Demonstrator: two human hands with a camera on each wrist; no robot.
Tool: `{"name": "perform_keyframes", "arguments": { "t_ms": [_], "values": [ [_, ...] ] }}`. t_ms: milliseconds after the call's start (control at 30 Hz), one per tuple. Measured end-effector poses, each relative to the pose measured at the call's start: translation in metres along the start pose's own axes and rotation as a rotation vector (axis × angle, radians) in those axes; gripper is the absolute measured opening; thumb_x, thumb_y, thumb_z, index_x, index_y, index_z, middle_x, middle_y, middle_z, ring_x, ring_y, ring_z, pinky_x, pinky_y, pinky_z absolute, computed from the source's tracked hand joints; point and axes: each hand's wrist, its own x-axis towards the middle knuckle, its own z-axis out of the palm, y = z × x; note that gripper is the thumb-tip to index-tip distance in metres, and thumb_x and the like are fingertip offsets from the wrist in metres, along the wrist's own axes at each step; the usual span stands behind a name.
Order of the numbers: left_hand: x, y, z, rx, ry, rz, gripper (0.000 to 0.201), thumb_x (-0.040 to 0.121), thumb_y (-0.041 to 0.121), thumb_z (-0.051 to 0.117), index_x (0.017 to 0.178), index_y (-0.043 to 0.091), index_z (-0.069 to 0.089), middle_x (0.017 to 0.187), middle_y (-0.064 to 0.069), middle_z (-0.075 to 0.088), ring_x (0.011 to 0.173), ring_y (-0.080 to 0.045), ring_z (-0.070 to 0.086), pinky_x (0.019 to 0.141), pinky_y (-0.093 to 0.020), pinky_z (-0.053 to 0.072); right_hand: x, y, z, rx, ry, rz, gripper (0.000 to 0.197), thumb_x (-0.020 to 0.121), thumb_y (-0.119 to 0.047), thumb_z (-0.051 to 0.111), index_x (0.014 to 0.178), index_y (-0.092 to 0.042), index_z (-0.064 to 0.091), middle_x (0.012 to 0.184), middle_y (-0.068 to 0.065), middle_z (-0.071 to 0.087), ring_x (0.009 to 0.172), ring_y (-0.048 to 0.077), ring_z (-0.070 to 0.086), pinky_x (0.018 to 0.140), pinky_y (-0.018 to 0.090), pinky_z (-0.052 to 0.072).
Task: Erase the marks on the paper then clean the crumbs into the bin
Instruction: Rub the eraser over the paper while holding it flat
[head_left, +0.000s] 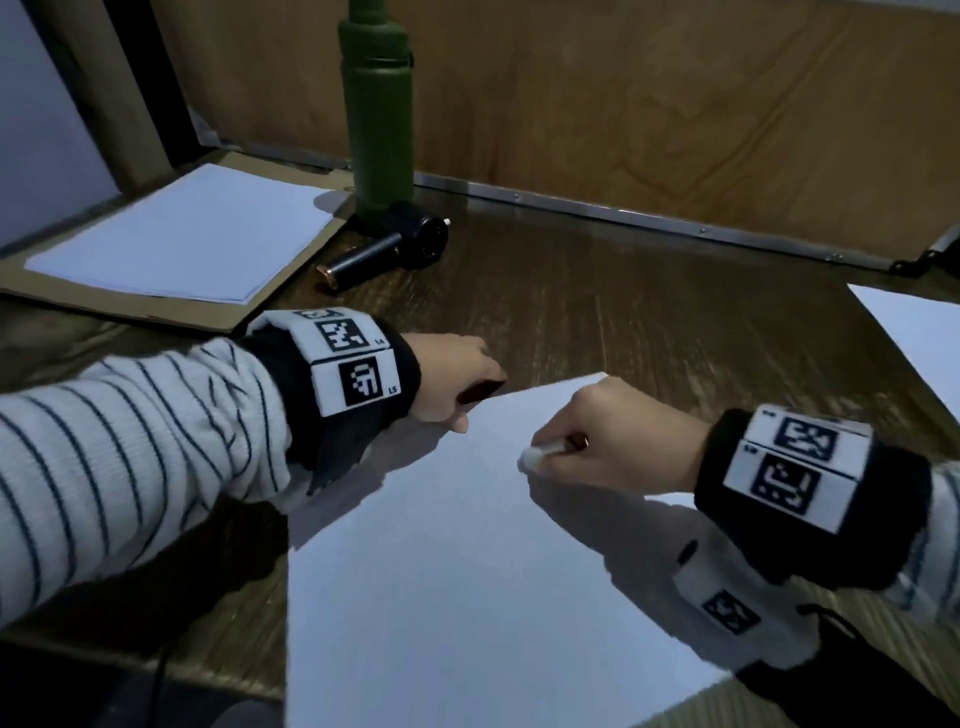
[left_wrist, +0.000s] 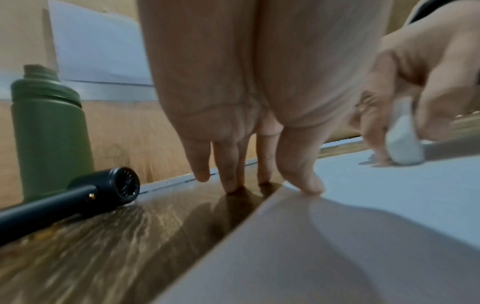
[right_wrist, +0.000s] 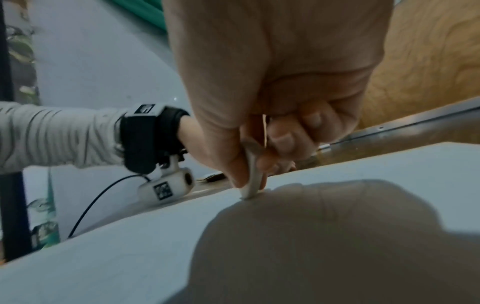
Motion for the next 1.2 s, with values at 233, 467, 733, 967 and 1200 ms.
{"name": "perform_keyframes", "arguments": {
  "t_ms": [233,467,733,967,1200],
  "values": [
    [-0.013,-0.003,0.013,-0.065,-0.18,0.036,0.115,0.076,0.061,0.061,0.147,0.025,-0.022,0.154,0.004,-0.028,0.144,-0.018,-0.02,0.116,-0.045,-0.006,0.022,0.022,-0.017,0.035,0.02,0.209,0.029,0.086,-0.037,0.057,0.07,-0.017,0.07,0.064,0.004,0.063,0.053,0.011,0.046,0.05,0.016,0.036],
    [-0.015,-0.012,0.005,-0.219,-0.266,0.036,0.099,0.085,0.042,0.063,0.149,0.029,-0.011,0.156,0.014,-0.02,0.145,-0.009,-0.014,0.117,-0.034,0.001,0.038,0.033,-0.026,-0.045,-0.007,0.181,0.022,0.09,-0.028,0.055,0.09,-0.016,0.073,0.085,-0.001,0.068,0.077,0.013,0.048,0.073,0.022,0.035],
    [-0.01,-0.001,0.01,0.06,-0.075,0.073,0.11,0.063,0.078,0.059,0.146,0.022,0.014,0.139,-0.002,0.026,0.118,-0.022,0.034,0.098,-0.038,0.036,0.044,0.013,-0.02,-0.055,0.094,0.273,0.04,0.084,-0.019,0.047,0.044,-0.022,0.044,0.054,0.001,0.041,0.066,0.027,0.042,0.064,0.029,0.038],
    [0.0,-0.011,0.014,0.025,-0.14,0.11,0.128,0.062,0.074,0.061,0.149,0.018,-0.015,0.158,0.004,-0.018,0.145,-0.019,-0.017,0.116,-0.047,-0.004,0.031,0.004,-0.004,-0.001,0.092,0.102,0.044,0.082,-0.024,0.055,0.045,-0.016,0.032,0.047,0.002,0.026,0.049,0.016,0.027,0.055,0.028,0.031],
    [0.005,-0.014,0.015,-0.018,-0.189,0.11,0.127,0.068,0.067,0.065,0.146,0.023,-0.025,0.154,0.009,-0.027,0.143,-0.014,-0.022,0.115,-0.044,-0.009,0.033,0.001,-0.004,-0.062,0.17,0.167,0.044,0.083,-0.016,0.048,0.045,-0.02,0.027,0.05,0.002,0.029,0.056,0.023,0.032,0.056,0.027,0.027]
  ]
}}
